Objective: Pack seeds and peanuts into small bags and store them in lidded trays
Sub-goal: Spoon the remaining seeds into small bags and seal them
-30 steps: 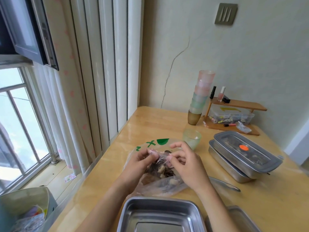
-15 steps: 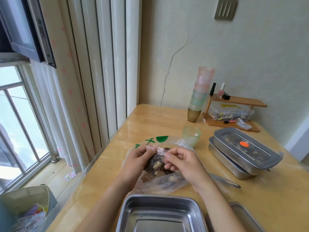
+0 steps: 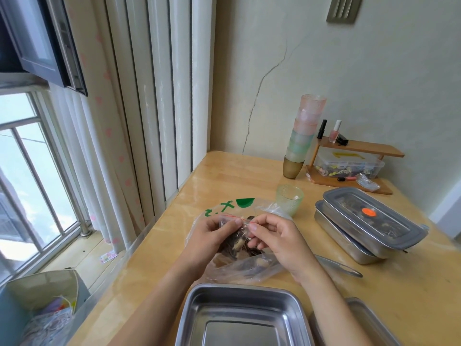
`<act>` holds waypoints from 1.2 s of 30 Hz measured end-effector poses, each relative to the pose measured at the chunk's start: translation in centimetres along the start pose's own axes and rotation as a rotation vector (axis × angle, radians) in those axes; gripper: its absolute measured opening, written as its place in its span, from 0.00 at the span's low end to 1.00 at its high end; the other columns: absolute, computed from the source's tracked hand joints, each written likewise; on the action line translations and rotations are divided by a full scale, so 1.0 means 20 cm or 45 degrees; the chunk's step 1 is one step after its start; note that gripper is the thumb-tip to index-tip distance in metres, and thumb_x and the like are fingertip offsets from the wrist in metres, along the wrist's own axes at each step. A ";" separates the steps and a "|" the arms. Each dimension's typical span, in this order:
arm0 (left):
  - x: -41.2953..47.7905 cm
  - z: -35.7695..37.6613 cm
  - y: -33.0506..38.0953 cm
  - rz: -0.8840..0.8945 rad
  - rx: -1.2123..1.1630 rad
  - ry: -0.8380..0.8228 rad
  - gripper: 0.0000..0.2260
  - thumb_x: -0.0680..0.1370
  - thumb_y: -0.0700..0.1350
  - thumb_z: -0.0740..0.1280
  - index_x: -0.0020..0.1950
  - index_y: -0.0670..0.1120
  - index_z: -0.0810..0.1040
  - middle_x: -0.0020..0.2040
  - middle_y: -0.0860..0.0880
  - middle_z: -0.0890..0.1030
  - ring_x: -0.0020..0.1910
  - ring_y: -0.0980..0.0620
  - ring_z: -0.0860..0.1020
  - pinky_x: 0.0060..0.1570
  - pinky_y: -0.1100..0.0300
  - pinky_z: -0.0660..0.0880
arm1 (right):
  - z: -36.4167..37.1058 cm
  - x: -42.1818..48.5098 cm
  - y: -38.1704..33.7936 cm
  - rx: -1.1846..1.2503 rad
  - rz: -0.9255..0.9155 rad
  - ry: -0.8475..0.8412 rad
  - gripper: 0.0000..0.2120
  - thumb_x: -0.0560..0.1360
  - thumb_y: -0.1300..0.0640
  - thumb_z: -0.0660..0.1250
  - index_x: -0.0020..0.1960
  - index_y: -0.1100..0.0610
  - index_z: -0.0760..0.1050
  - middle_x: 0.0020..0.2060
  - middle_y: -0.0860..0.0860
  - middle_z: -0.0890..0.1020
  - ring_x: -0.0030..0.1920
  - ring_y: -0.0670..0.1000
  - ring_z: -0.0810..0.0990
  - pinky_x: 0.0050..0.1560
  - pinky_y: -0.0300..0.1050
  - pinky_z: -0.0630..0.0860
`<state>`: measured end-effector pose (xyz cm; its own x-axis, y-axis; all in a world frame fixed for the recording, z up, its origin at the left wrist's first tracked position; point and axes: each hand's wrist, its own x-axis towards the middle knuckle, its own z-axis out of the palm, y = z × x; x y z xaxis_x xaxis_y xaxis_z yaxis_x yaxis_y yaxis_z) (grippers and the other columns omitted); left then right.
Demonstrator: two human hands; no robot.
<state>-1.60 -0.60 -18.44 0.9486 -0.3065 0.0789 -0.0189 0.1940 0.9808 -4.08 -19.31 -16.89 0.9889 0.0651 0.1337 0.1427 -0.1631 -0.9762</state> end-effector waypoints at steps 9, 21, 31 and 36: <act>0.01 -0.01 -0.02 0.030 0.011 -0.012 0.11 0.80 0.46 0.71 0.53 0.38 0.86 0.48 0.36 0.85 0.45 0.43 0.84 0.44 0.54 0.83 | -0.01 0.01 0.01 -0.095 -0.020 0.027 0.03 0.80 0.63 0.70 0.48 0.60 0.81 0.37 0.52 0.85 0.39 0.51 0.86 0.41 0.40 0.79; 0.02 0.01 -0.05 0.109 0.082 0.043 0.09 0.79 0.45 0.73 0.47 0.38 0.85 0.44 0.39 0.84 0.43 0.44 0.82 0.48 0.43 0.79 | 0.02 0.01 0.03 -0.246 -0.068 0.103 0.06 0.79 0.62 0.71 0.43 0.56 0.79 0.34 0.53 0.84 0.36 0.46 0.83 0.41 0.40 0.77; 0.01 0.02 -0.05 0.088 0.129 0.022 0.10 0.78 0.48 0.73 0.49 0.41 0.86 0.43 0.45 0.85 0.41 0.50 0.82 0.43 0.54 0.79 | 0.01 0.00 0.02 -0.108 -0.013 0.078 0.04 0.79 0.61 0.72 0.47 0.62 0.82 0.32 0.48 0.83 0.34 0.45 0.80 0.35 0.33 0.73; 0.02 0.00 -0.05 0.077 0.120 -0.002 0.08 0.80 0.45 0.72 0.53 0.41 0.85 0.49 0.39 0.86 0.49 0.40 0.84 0.51 0.48 0.82 | 0.01 0.01 0.02 -0.150 -0.048 0.147 0.04 0.78 0.63 0.72 0.44 0.60 0.82 0.32 0.48 0.82 0.34 0.46 0.80 0.38 0.36 0.76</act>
<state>-1.18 -0.91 -19.35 0.9444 -0.2983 0.1384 -0.1056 0.1234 0.9867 -3.85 -19.15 -17.26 0.9799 -0.0393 0.1956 0.1773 -0.2776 -0.9442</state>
